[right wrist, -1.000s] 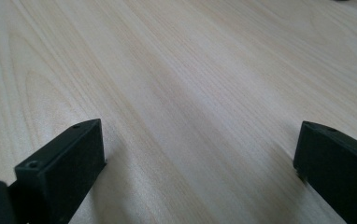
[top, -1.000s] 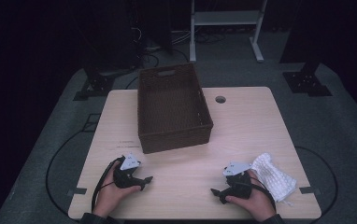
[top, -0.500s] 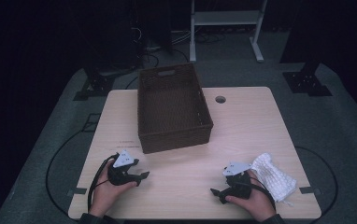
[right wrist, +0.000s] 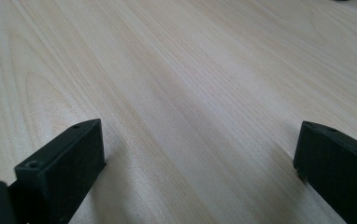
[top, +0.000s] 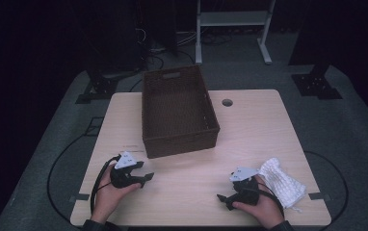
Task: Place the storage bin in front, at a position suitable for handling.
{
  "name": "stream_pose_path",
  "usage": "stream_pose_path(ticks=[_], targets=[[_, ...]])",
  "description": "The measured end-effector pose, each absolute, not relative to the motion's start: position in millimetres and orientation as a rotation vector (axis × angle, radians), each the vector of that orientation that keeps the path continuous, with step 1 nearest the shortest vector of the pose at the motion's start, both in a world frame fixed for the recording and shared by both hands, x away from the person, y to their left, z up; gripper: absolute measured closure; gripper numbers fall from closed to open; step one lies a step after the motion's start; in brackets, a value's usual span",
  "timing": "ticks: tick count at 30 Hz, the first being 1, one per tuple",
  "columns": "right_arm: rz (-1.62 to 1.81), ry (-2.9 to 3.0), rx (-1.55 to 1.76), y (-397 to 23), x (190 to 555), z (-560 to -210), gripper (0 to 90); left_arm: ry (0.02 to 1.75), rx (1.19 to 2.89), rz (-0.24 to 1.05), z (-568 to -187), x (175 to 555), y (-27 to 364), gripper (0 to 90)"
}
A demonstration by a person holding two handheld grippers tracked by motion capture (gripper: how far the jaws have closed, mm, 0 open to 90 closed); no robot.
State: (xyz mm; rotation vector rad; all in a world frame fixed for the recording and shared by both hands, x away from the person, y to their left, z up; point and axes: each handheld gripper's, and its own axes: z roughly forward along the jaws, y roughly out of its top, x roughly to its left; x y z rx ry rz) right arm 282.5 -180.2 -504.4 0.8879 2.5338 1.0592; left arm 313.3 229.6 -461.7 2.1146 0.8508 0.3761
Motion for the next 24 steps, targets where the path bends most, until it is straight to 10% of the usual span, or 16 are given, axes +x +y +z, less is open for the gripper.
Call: stream_pose_path(ticks=[24], targets=[[1.058, 2.534, 0.891, -180, 282, -504, 1.2, 0.915, 2.065, 0.378, -435, 320, 237, 37.8]])
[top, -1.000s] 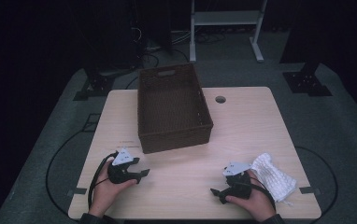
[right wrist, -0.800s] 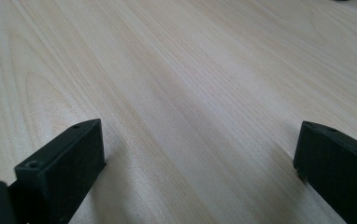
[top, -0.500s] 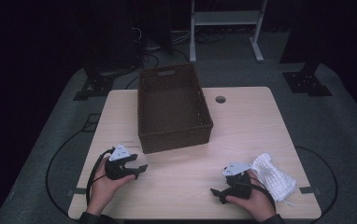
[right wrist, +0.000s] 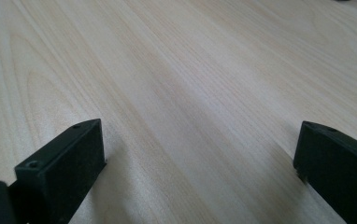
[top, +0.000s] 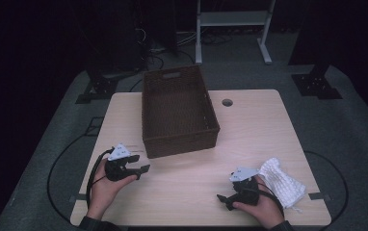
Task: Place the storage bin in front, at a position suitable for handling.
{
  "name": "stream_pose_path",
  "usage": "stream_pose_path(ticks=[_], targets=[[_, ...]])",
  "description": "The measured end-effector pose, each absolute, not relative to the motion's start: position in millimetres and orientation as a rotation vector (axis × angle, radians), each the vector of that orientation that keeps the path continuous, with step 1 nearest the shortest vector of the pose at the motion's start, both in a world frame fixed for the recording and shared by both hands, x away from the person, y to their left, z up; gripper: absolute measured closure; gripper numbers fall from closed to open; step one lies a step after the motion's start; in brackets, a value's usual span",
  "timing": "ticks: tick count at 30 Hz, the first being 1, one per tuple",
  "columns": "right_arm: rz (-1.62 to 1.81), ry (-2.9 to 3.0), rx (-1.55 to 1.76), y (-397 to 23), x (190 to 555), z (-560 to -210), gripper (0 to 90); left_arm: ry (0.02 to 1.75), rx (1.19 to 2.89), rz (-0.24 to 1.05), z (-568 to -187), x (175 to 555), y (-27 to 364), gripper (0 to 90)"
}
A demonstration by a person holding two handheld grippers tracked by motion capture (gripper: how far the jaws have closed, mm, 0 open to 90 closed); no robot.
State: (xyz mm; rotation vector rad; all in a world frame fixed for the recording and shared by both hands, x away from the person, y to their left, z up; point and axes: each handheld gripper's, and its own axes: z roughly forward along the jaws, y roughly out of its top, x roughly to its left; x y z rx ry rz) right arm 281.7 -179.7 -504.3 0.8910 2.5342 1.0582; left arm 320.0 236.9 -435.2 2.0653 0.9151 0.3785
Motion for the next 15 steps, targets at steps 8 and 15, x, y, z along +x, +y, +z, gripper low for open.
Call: stream_pose_path(ticks=[8, 15], targets=[[1.058, 2.534, 0.891, -180, 282, -504, 1.2, 0.930, 2.062, 0.382, -427, 325, 239, 38.4], [1.057, 2.534, 0.891, -180, 282, -504, 1.2, 0.951, 2.053, 0.376, -420, 329, 242, 39.5]])
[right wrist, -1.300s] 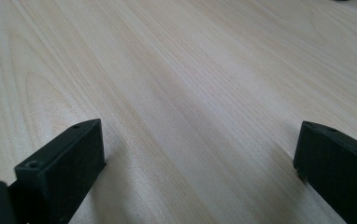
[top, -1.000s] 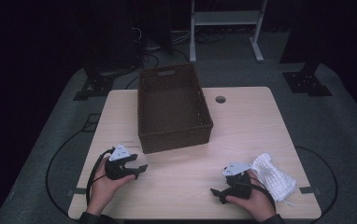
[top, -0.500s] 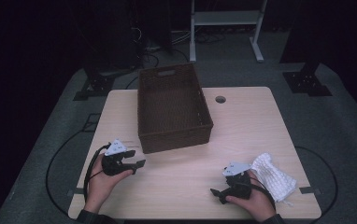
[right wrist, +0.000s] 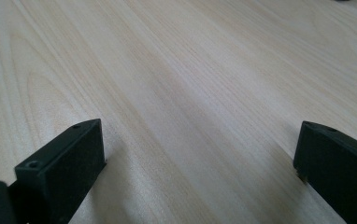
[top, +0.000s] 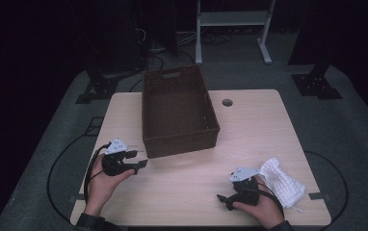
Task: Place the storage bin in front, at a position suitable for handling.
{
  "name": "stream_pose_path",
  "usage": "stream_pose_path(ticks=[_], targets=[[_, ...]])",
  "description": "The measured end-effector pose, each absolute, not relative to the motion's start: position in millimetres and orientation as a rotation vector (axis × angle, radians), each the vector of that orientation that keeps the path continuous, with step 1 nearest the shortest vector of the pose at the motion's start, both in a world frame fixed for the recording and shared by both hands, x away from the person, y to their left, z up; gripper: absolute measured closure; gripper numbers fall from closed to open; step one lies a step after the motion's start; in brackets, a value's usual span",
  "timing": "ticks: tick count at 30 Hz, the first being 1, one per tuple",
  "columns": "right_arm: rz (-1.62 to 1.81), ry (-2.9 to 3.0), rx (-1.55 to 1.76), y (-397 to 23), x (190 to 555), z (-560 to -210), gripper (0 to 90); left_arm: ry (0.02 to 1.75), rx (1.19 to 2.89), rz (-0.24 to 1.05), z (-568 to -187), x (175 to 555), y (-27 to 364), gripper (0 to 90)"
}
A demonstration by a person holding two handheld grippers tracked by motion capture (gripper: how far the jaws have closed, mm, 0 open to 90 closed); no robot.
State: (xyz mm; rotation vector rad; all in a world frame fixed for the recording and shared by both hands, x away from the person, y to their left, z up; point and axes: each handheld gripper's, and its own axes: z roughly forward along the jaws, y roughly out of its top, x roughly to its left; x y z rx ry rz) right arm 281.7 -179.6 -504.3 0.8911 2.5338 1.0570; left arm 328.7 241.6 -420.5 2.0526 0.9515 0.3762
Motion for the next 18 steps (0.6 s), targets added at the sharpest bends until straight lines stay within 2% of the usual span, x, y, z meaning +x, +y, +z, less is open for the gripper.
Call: stream_pose_path(ticks=[18], targets=[[1.058, 2.534, 0.893, -179, 282, -504, 1.2, 0.949, 2.033, 0.376, -401, 341, 241, 39.2]])
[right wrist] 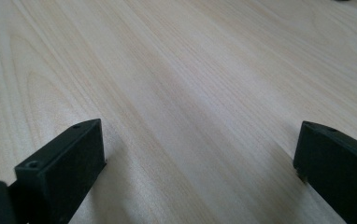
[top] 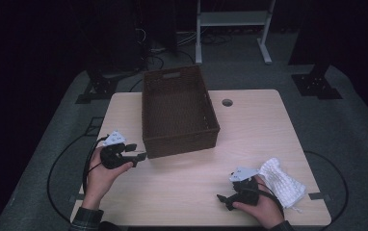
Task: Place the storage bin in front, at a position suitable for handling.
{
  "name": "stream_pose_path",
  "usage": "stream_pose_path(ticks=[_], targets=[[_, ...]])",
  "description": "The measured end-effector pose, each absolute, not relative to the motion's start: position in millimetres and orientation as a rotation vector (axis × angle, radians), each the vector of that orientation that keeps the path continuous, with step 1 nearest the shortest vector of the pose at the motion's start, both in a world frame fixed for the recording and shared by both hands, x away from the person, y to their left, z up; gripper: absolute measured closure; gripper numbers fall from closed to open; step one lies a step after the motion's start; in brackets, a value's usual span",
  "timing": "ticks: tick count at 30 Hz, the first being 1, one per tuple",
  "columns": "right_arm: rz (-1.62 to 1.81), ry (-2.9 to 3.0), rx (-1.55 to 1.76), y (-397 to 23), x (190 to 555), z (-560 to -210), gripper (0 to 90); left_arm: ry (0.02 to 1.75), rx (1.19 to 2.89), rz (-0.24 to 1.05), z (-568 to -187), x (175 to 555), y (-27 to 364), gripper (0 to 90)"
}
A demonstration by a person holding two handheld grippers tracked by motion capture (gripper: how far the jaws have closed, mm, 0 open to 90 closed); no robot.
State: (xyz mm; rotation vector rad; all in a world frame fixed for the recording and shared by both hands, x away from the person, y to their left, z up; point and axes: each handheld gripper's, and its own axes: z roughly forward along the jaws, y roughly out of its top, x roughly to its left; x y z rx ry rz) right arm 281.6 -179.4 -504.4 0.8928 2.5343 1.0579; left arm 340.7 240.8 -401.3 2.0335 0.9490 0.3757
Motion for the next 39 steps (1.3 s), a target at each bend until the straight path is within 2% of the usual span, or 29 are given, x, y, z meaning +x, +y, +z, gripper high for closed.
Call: stream_pose_path(ticks=[19, 39], targets=[[1.059, 2.533, 0.894, -179, 282, -504, 1.2, 0.962, 2.007, 0.401, -382, 358, 240, 39.9], [1.059, 2.533, 0.893, -179, 282, -504, 1.2, 0.999, 1.994, 0.434, -371, 393, 228, 41.8]])
